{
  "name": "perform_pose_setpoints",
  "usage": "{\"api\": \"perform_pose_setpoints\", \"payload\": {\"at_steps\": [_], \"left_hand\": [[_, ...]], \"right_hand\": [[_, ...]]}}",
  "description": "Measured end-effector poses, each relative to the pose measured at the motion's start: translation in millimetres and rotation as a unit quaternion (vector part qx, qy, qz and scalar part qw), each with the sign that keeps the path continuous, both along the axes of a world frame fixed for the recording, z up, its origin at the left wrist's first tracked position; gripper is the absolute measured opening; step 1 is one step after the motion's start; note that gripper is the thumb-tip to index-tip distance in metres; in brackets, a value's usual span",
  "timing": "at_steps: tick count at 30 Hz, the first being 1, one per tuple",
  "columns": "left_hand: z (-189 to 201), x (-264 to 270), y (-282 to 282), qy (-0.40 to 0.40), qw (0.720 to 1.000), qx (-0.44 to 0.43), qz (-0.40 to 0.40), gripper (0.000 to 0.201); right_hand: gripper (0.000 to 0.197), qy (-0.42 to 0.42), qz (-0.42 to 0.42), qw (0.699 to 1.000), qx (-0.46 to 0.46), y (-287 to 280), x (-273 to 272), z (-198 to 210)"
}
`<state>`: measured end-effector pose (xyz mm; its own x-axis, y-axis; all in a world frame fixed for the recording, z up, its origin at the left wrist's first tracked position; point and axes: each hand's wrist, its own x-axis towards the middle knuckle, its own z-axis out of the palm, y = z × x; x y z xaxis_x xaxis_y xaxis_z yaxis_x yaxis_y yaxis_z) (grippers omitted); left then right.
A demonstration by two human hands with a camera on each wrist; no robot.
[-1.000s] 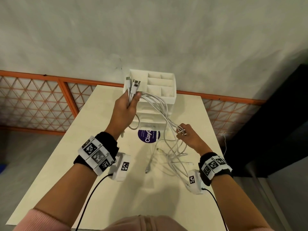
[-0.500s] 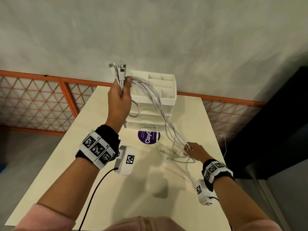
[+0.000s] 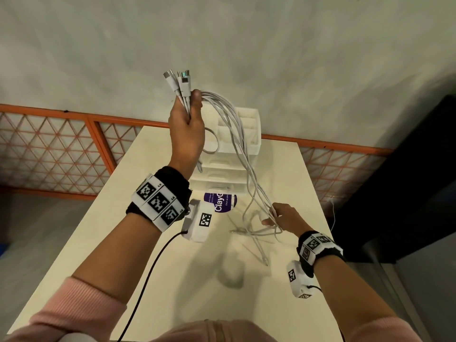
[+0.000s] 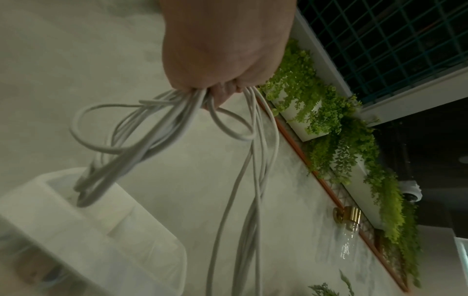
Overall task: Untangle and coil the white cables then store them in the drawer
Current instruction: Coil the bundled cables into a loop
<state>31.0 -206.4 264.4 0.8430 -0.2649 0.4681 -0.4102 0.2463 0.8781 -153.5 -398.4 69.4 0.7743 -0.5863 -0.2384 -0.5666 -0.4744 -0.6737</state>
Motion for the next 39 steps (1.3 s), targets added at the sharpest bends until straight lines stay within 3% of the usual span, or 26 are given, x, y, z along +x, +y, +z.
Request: {"api": "perform_pose_setpoints", "payload": {"at_steps": [3,5,8,9,11,12,14,17,18,20,22,24,26,28,31,33,35,39], "left_hand": [[9.1,-0.7,-4.3,-0.013,1.0,-0.001,-0.007,0.025],[13.6,-0.6,-6.4,-0.018,1.0,0.004,0.003,0.026],[17.7,2.9,-9.1,0.001,1.0,-0.004,0.03,0.029],[19.0,5.1,-9.5,0.009,0.999,-0.006,0.039,0.03],[19.4,11.1,-9.1,0.016,0.998,-0.002,0.054,0.028],[19.4,14.2,-8.7,0.019,0.998,0.001,0.061,0.027],[18.2,19.9,-7.1,0.034,0.997,0.005,0.074,0.028],[13.3,26.5,-5.0,0.046,0.995,0.014,0.084,0.025],[11.6,27.0,-4.6,0.048,0.995,0.014,0.082,0.026],[8.7,25.4,-5.4,0.046,0.996,0.012,0.076,0.03],[8.4,19.0,-7.1,0.026,0.997,0.02,0.07,0.029],[10.6,12.7,-8.3,0.006,0.997,0.03,0.068,0.023],[14.3,8.8,-8.0,-0.008,0.997,0.033,0.067,0.022],[18.2,6.3,-7.4,-0.019,0.997,0.032,0.065,0.021],[23.5,2.9,-7.4,-0.031,0.998,0.023,0.058,0.022],[26.2,1.2,-7.3,-0.047,0.997,0.011,0.052,0.027],[26.6,0.2,-7.4,-0.062,0.997,0.005,0.047,0.03],[25.9,-1.9,-6.0,-0.061,0.997,-0.006,0.05,0.03]], "right_hand": [[0.039,-0.024,0.018,0.992,-0.121,-2.4,5.0,2.1],[0.036,-0.046,-0.016,0.977,-0.206,-2.2,7.2,5.6],[0.038,-0.07,-0.037,0.969,-0.234,-4.8,11.4,8.8],[0.037,-0.075,-0.033,0.98,-0.183,-5.5,12.0,12.6],[0.031,-0.129,-0.01,0.99,0.061,-6.9,7.4,20.9],[0.029,-0.152,-0.002,0.971,0.184,-8.5,3.2,23.8],[0.034,-0.189,-0.013,0.919,0.347,-12.6,-6.8,26.2],[0.03,-0.271,-0.067,0.851,0.445,-19.3,-14.0,19.5],[0.041,-0.283,-0.085,0.853,0.431,-21.3,-14.0,16.8],[0.062,-0.266,-0.093,0.895,0.346,-19.6,-13.8,16.4],[0.049,-0.228,-0.086,0.942,0.23,-15.4,-13.8,20.4],[0.031,-0.203,-0.069,0.964,0.157,-14.4,-10.4,24.2],[0.033,-0.145,-0.032,0.982,0.116,-13.3,-5.8,27.2],[0.063,-0.041,0.019,0.999,0.029,-12.2,-2.8,26.9],[0.125,0.129,0.038,0.989,-0.06,-11.3,-3.8,16.4],[0.138,0.189,0.036,0.98,-0.054,-10.4,-4.5,10.4],[0.124,0.209,0.043,0.976,-0.044,-11.7,-2.4,7.3],[0.062,0.209,0.005,0.974,-0.091,-11.1,0.5,7.7]]}}
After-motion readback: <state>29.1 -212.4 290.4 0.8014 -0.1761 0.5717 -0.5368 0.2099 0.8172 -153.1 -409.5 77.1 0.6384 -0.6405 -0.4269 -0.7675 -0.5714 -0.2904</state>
